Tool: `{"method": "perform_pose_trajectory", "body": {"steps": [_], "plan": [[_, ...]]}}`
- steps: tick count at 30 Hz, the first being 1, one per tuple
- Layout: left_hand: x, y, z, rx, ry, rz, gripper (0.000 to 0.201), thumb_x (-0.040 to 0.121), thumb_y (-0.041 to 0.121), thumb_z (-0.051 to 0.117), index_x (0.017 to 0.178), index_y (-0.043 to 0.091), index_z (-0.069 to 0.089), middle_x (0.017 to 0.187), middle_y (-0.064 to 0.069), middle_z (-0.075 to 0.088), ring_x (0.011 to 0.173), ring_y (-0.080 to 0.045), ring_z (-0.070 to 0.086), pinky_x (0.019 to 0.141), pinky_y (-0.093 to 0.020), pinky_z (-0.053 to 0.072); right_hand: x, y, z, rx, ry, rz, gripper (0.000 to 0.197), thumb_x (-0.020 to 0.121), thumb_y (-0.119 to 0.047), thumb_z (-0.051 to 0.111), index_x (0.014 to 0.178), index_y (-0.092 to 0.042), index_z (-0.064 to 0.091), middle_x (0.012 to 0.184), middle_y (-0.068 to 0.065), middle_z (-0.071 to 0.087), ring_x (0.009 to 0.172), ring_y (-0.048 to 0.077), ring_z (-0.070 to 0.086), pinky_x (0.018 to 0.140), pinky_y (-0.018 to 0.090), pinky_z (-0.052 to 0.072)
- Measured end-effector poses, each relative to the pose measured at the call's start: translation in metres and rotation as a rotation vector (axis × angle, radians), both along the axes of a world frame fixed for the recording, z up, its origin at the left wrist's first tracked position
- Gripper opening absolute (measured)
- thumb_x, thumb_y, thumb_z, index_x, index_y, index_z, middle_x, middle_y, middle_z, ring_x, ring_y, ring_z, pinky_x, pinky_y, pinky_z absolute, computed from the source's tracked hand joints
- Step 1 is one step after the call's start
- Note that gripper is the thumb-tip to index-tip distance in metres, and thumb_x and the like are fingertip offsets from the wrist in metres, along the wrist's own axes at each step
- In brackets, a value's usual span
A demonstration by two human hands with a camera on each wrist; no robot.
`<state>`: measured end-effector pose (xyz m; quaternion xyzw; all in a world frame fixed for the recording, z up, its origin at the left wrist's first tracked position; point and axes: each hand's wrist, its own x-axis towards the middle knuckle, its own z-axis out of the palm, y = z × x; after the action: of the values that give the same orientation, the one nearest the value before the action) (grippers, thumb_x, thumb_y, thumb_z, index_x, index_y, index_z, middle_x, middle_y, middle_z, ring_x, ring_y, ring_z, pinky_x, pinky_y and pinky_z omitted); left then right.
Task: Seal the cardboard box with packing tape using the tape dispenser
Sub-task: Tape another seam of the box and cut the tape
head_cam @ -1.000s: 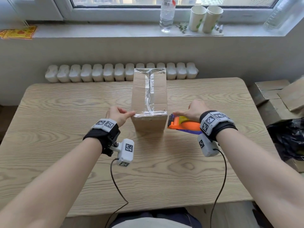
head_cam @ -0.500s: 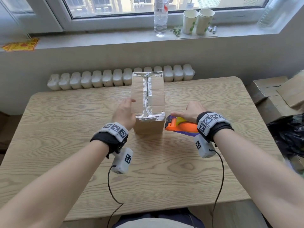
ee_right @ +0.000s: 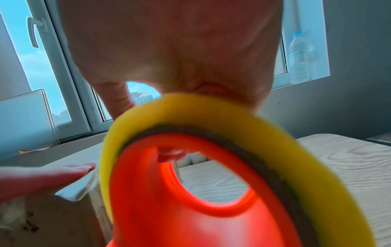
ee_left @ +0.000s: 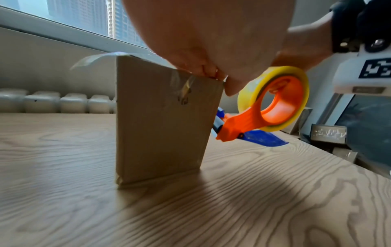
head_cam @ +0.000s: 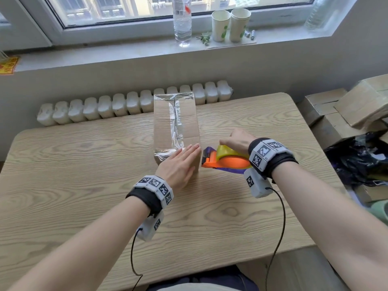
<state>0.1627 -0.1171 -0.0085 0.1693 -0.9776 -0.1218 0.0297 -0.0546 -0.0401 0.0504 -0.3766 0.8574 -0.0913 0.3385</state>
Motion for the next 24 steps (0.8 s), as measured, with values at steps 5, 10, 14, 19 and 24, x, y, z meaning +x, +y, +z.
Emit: {"method": "perform_pose_trajectory", "body": {"steps": [5,10,14,19,24], "plan": [[0.008,-0.005,-0.006,-0.018,0.013,-0.034,0.057,0.09,0.029,0.025,0.145,0.013,0.027,0.152,-0.001,0.03,0.139,-0.015,0.03,0.114,-0.025,0.011,-0.015,0.008,-0.001,0.016,-0.063,-0.034,0.039,0.08,-0.046,0.062,0.061,-0.015,0.047,0.065,0.002,0.051,0.066,0.023,0.05,0.059,0.03,0.035],[0.009,-0.013,-0.005,-0.017,0.005,-0.074,0.056,0.09,0.025,0.027,0.145,0.014,0.026,0.152,0.0,0.029,0.139,-0.012,0.027,0.115,-0.026,0.01,-0.035,0.04,-0.007,0.091,0.035,-0.069,0.062,0.065,-0.071,0.064,0.058,-0.01,0.059,0.06,0.007,0.06,0.061,0.026,0.057,0.059,0.031,0.039],[0.01,-0.021,-0.003,-0.023,-0.006,-0.123,0.056,0.09,0.023,0.029,0.145,0.015,0.024,0.152,0.0,0.03,0.138,-0.01,0.024,0.114,-0.024,0.009,-0.04,0.05,-0.013,0.05,0.032,-0.11,0.065,0.06,-0.075,0.064,0.056,-0.009,0.06,0.06,0.01,0.064,0.059,0.026,0.059,0.058,0.032,0.04],[0.01,-0.023,-0.002,-0.029,0.001,-0.138,0.056,0.09,0.023,0.028,0.145,0.015,0.025,0.151,0.0,0.031,0.138,-0.009,0.024,0.115,-0.023,0.007,-0.042,0.056,-0.012,0.011,-0.012,-0.178,0.056,0.069,-0.063,0.067,0.056,-0.009,0.058,0.062,0.01,0.061,0.061,0.027,0.058,0.062,0.033,0.042],[0.006,-0.021,0.003,-0.006,-0.024,-0.117,0.058,0.089,0.029,0.021,0.145,0.017,0.024,0.152,0.001,0.029,0.14,-0.012,0.025,0.117,-0.025,0.01,-0.041,0.065,-0.006,0.018,0.02,-0.189,0.059,0.067,-0.065,0.067,0.046,-0.017,0.04,0.051,0.003,0.043,0.051,0.021,0.042,0.056,0.031,0.031]]}}
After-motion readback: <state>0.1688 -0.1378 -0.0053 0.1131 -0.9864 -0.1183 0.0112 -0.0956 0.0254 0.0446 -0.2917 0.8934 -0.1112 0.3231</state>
